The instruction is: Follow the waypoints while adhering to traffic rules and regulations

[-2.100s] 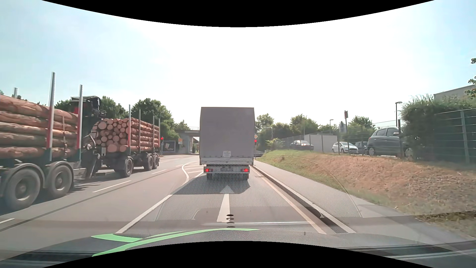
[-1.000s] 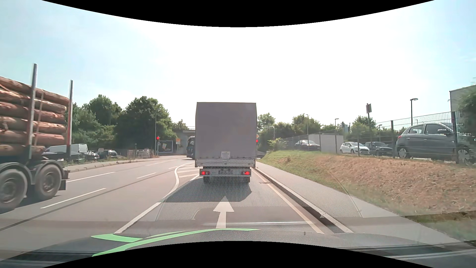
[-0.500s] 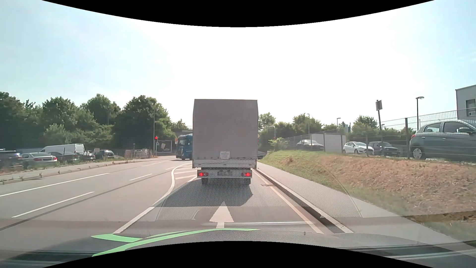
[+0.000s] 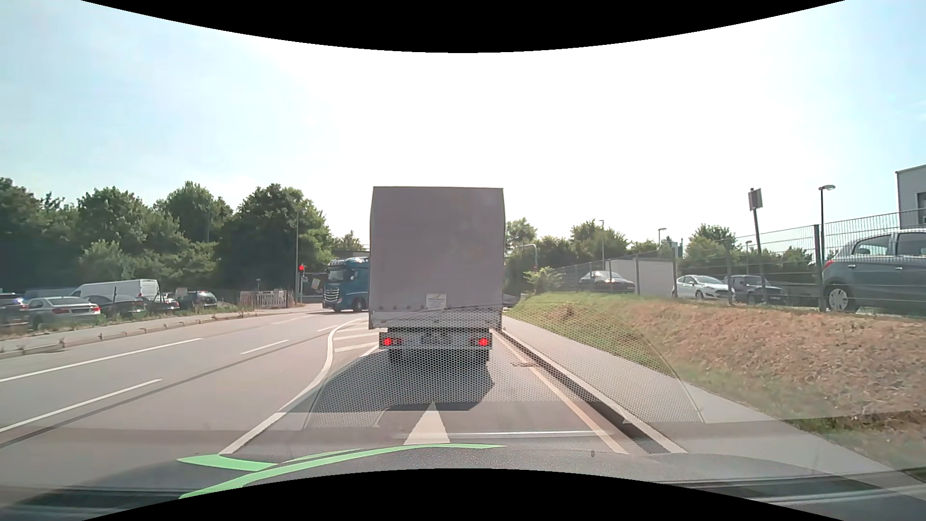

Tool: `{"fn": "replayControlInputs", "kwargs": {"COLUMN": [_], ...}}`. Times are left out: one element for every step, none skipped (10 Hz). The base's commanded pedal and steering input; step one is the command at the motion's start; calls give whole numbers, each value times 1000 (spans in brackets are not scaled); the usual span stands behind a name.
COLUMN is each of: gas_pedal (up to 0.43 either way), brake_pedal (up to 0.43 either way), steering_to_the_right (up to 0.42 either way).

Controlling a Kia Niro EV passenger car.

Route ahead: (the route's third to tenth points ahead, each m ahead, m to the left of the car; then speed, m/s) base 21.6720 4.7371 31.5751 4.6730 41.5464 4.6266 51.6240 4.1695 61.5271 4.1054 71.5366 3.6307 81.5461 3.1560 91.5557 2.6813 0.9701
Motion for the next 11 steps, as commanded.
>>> {"fn": "replayControlInputs", "kwargs": {"gas_pedal": [0,0,0,0,0,0,0,0,0,0,0], "brake_pedal": [159,165,171,183,189,189,195,195,201,201,201], "steering_to_the_right": [0,0,0,0,0,0,1,1,1,1,1]}}
